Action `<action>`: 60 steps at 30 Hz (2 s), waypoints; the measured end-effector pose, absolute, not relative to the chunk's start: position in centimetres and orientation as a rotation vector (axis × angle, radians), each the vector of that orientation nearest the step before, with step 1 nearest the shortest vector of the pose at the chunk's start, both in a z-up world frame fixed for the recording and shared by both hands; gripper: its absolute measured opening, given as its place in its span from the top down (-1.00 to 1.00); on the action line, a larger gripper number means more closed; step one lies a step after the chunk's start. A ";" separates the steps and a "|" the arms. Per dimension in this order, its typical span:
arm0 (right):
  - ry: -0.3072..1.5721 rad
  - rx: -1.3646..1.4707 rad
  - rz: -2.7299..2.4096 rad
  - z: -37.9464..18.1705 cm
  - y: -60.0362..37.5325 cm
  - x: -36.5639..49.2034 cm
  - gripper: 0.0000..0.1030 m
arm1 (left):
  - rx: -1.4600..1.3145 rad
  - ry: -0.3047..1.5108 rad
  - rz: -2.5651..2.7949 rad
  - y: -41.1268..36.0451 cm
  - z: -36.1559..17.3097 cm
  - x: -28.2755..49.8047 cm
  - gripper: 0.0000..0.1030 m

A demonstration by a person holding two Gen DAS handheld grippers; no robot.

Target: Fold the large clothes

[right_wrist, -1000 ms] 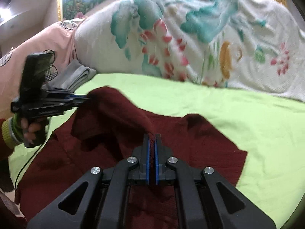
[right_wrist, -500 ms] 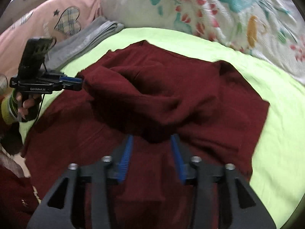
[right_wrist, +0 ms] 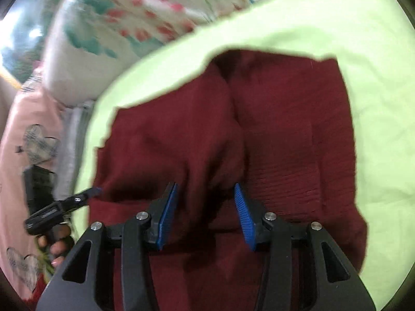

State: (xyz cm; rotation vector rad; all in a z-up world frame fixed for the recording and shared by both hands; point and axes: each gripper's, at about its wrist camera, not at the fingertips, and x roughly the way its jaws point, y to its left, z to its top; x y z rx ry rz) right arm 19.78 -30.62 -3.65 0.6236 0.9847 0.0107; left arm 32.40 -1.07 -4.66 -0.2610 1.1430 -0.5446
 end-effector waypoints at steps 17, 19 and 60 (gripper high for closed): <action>0.852 0.695 -0.036 -4.1 -32.6 16.3 0.66 | -0.194 0.994 -0.501 0.5 -5.6 30.4 1.00; 0.811 0.634 -0.099 -2.5 -32.4 15.3 0.64 | -0.179 0.998 -0.485 0.8 -5.4 30.5 1.00; 0.911 0.837 0.256 -6.2 -27.1 -4.7 0.08 | -0.472 1.177 -0.601 13.3 -7.7 9.2 -0.13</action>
